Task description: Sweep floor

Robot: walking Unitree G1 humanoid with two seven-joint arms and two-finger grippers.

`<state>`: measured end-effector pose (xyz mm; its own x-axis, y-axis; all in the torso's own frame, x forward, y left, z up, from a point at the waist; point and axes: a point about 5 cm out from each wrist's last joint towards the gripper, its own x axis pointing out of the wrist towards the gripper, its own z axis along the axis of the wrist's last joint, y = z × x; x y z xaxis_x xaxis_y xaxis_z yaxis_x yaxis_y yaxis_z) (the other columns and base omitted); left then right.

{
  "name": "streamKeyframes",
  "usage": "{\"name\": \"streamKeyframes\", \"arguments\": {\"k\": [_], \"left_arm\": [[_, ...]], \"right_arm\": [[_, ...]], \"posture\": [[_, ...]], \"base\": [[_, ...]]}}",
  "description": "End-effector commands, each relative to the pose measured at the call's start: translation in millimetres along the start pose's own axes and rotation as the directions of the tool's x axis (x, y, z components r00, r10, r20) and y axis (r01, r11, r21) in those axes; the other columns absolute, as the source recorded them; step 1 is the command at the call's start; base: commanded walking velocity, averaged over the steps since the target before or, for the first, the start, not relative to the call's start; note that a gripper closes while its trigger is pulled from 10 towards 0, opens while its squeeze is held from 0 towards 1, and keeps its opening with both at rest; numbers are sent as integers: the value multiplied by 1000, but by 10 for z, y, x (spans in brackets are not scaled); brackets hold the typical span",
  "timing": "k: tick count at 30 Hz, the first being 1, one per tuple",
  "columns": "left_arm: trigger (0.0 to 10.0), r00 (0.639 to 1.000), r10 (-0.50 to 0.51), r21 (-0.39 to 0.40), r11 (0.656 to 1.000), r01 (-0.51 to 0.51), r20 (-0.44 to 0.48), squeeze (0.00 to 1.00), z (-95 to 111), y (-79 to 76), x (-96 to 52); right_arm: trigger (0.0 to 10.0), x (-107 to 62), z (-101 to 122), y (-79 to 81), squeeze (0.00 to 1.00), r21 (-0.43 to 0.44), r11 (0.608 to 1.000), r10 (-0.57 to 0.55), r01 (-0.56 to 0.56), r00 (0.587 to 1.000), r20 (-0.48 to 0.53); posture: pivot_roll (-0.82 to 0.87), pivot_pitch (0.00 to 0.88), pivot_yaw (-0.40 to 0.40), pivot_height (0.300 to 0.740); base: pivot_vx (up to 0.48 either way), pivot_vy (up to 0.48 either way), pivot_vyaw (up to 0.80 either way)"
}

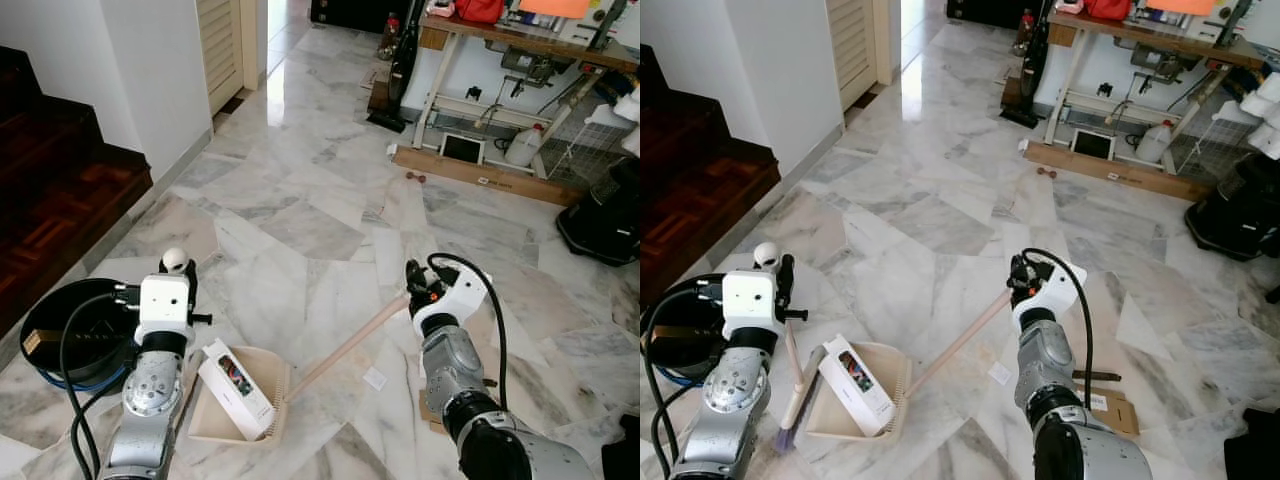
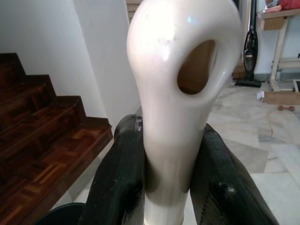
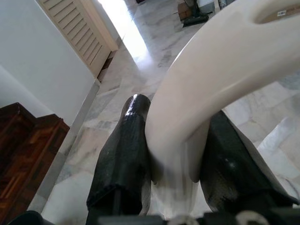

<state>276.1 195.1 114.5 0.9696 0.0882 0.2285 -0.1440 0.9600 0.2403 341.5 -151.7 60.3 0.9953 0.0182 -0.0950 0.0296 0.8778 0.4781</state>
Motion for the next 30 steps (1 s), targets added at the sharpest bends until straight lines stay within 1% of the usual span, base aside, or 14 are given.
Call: {"name": "streamKeyframes", "arguments": {"k": [1,7,12,14,18,26,30], "left_arm": [[10000,1000,7,-10,1000,-6,31,0,57,-17,-5],[10000,998,18,-14,1000,-17,68,0,136,2,14],[10000,992,61,-5,998,-61,113,0,229,93,46],[10000,983,99,-12,995,-98,152,0,318,153,62],[10000,979,106,-19,994,-104,172,0,365,158,68],[10000,981,99,-25,995,-96,170,0,375,115,59],[10000,983,98,-20,995,-97,158,0,357,117,31]], "right_arm": [[10000,46,133,27,0,39,999,13,-15,997,72],[10000,38,107,35,0,47,999,16,-20,998,65],[10000,35,100,38,0,51,998,17,-20,998,64],[10000,36,101,35,0,52,998,16,-19,998,64],[10000,31,98,21,0,47,999,15,-18,998,59],[10000,17,96,-22,0,33,999,3,-5,998,56],[10000,2,114,-96,0,28,999,-44,42,997,64]], "posture": [[127,0,-94,740],[134,0,-92,740],[136,0,-89,740],[136,0,-89,740],[136,0,-92,740],[134,0,-95,740],[135,0,-97,740]], "base": [[0,0,0],[0,0,0],[0,0,0],[0,0,0],[0,0,0],[0,0,0],[0,0,0]]}}
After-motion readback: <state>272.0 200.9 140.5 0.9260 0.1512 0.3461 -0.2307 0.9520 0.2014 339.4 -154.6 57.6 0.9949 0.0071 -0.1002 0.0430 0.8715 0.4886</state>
